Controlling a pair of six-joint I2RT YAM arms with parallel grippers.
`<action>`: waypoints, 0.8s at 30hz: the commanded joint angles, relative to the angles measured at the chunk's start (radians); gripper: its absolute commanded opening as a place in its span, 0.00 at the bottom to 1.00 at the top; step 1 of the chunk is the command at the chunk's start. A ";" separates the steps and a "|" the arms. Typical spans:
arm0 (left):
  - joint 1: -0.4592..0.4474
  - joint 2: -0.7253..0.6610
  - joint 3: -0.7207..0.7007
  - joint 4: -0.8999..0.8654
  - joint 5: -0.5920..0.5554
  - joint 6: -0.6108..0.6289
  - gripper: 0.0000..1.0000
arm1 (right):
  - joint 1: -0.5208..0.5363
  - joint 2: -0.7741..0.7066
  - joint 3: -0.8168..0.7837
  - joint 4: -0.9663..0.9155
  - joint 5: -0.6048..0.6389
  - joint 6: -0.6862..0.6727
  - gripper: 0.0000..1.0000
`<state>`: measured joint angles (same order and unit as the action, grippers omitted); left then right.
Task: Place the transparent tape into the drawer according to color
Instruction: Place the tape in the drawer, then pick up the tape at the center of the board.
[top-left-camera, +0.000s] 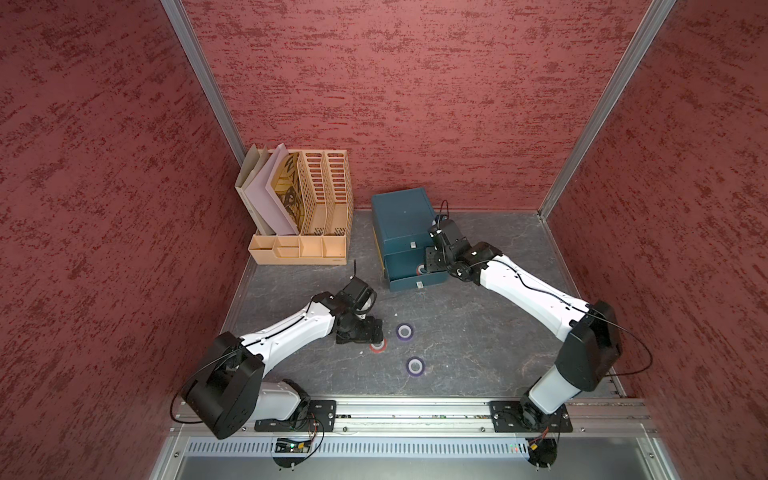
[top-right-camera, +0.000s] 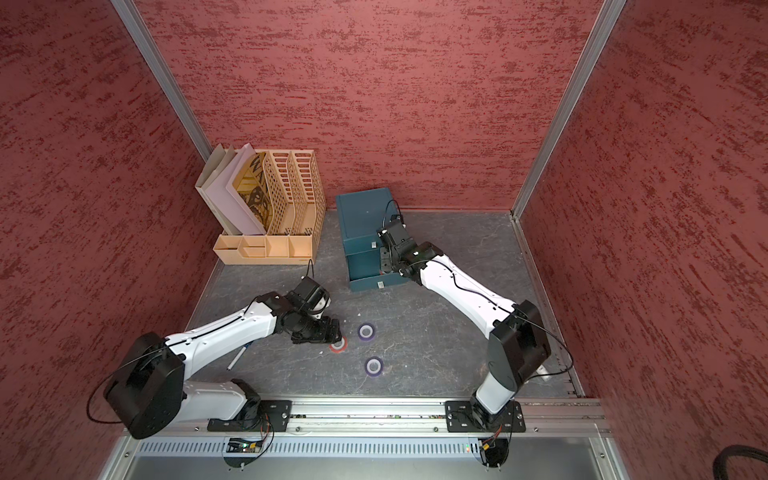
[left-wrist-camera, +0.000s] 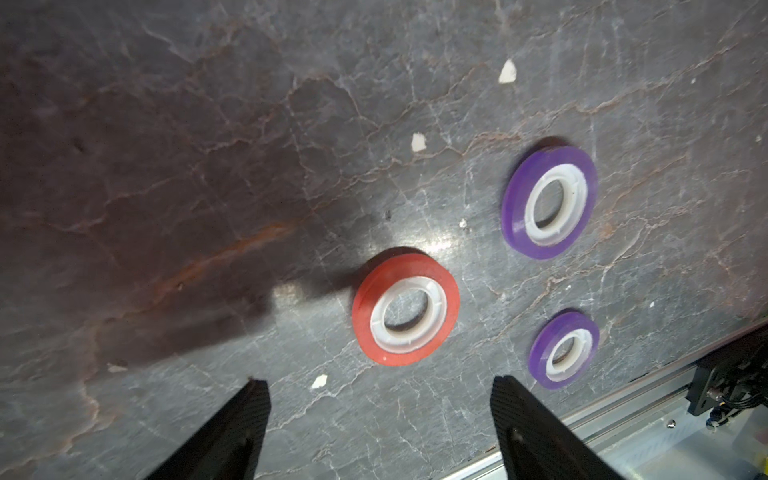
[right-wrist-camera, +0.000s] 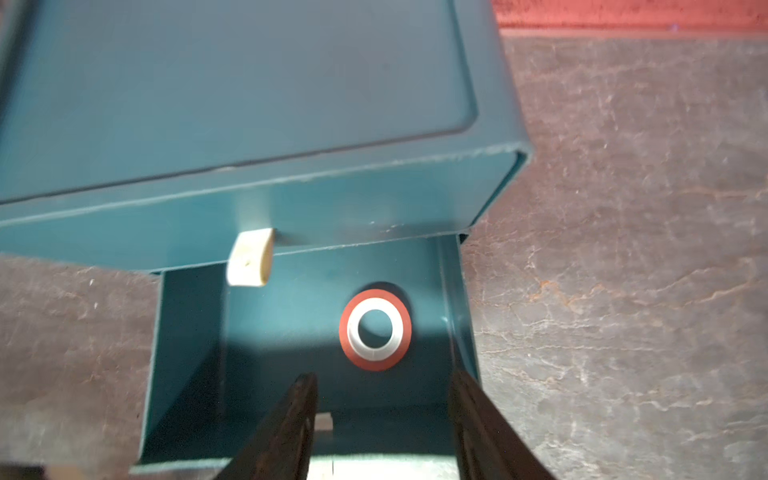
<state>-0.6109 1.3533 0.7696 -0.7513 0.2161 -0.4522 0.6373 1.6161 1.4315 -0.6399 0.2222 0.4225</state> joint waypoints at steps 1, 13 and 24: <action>-0.010 0.032 0.045 -0.055 -0.026 0.024 0.84 | -0.011 -0.078 -0.040 -0.030 -0.092 0.022 0.73; -0.028 0.153 0.103 -0.087 -0.046 0.043 0.68 | -0.021 -0.267 -0.223 -0.058 -0.286 0.086 0.98; -0.049 0.228 0.105 -0.037 -0.092 0.036 0.60 | -0.033 -0.384 -0.325 -0.081 -0.267 0.113 0.98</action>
<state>-0.6498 1.5631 0.8532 -0.8097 0.1574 -0.4183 0.6170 1.2568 1.1179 -0.7082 -0.0357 0.5201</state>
